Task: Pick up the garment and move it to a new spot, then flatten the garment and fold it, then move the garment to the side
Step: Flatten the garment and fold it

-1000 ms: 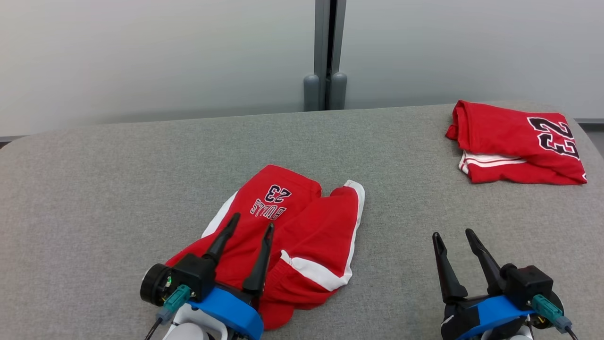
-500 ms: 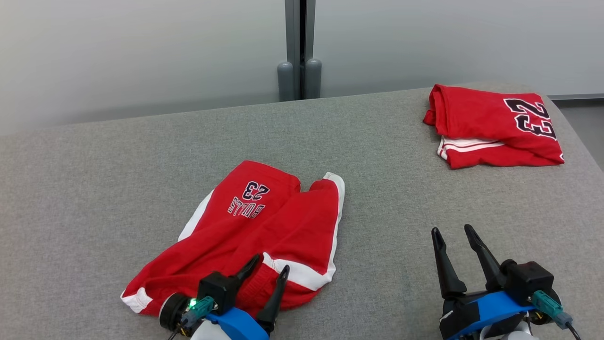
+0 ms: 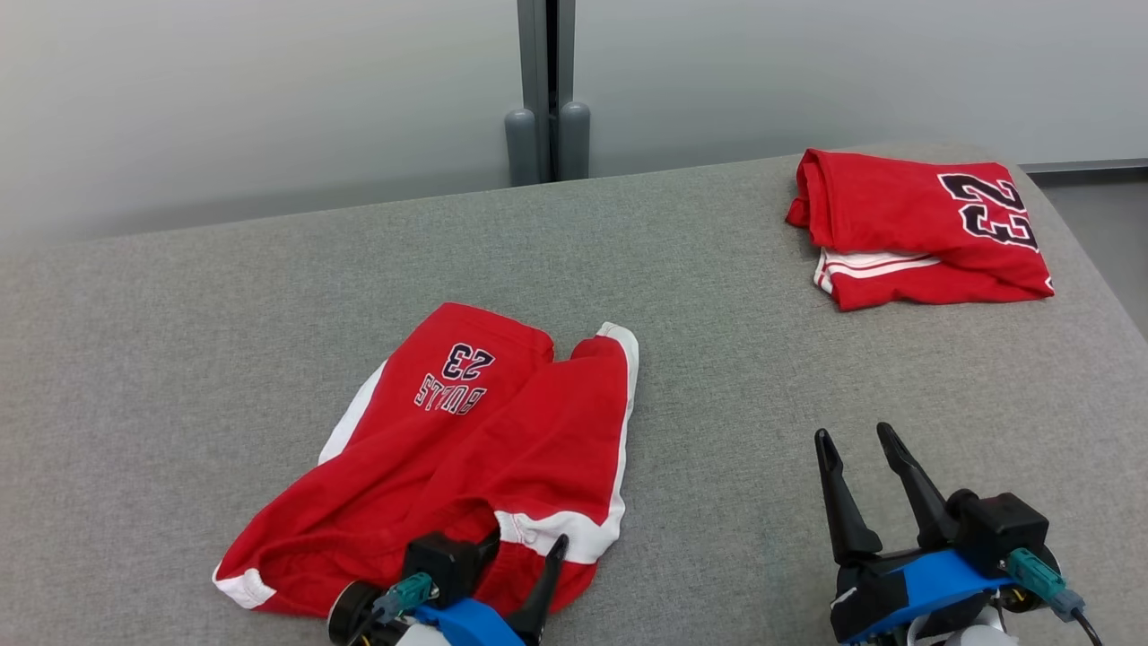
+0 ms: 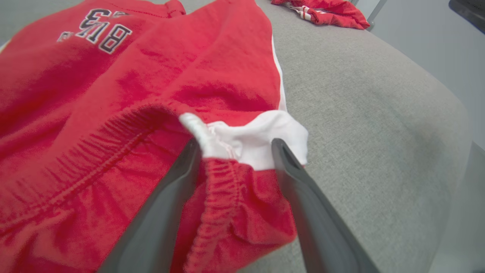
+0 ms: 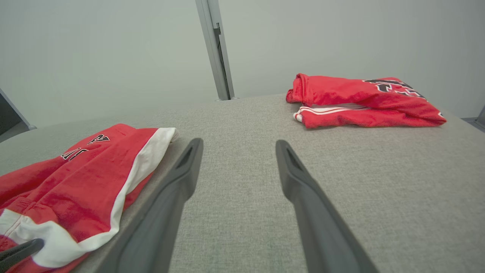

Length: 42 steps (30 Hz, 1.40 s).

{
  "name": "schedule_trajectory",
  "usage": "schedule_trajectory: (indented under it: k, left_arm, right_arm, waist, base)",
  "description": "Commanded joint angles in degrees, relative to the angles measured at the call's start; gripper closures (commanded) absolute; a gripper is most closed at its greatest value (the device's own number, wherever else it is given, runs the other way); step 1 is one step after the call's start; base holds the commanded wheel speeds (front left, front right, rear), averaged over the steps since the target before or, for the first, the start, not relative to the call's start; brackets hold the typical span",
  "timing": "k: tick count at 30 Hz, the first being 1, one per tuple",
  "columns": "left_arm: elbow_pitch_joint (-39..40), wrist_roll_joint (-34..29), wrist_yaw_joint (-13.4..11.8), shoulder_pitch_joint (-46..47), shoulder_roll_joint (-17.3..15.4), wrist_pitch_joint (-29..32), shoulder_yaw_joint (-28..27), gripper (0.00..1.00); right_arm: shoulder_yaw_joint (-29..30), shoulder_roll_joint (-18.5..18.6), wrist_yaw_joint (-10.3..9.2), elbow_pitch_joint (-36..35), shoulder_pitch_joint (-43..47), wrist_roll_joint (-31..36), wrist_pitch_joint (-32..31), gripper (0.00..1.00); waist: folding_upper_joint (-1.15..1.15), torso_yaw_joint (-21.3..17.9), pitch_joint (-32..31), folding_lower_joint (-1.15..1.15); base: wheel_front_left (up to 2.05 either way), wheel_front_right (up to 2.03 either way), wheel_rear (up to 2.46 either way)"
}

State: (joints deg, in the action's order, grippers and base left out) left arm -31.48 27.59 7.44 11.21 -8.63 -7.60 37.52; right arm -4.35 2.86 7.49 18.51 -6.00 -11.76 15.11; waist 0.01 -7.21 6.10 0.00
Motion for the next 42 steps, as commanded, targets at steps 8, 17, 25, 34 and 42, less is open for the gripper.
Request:
schedule_trajectory:
  k: [8,17,25,34,42]
  left_arm:
    - [-3.8,0.8,-0.5,9.4,-0.6,-4.5,-3.0,1.0]
    - [-3.0,-0.2,-1.4,17.4,-2.5,-7.2,-7.3,1.0]
    - [0.4,-0.9,-0.8,13.2,-2.5,-7.6,-7.0,1.0]
    - [6.7,-0.6,-1.2,-4.0,-4.7,-7.6,-8.4,1.0]
    - [12.7,-1.3,-3.6,-13.9,-8.0,-7.6,-14.9,1.0]
  right_arm:
    - [-0.2,0.1,0.01,0.1,-0.8,-0.8,0.0,0.0]
    - [1.4,0.1,0.01,-0.3,-0.1,-0.4,0.0,0.0]
    - [1.3,0.1,0.01,0.4,0.9,-0.9,0.0,0.0]
    - [2.0,0.1,0.01,1.5,1.7,-0.3,0.0,0.0]
    - [2.2,0.1,0.01,2.5,1.8,-0.1,0.0,0.0]
  waist:
    - [-0.01,-1.2,0.2,0.0]
    - [-0.01,0.1,0.1,0.0]
    - [-0.01,3.1,-1.1,0.0]
    - [-0.01,8.4,-2.7,0.0]
    - [-0.01,12.3,-3.4,0.0]
  base:
    - [0.0,0.0,0.0]
    - [0.0,0.0,0.0]
    - [0.0,0.0,0.0]
    - [0.0,0.0,0.0]
    - [0.0,0.0,0.0]
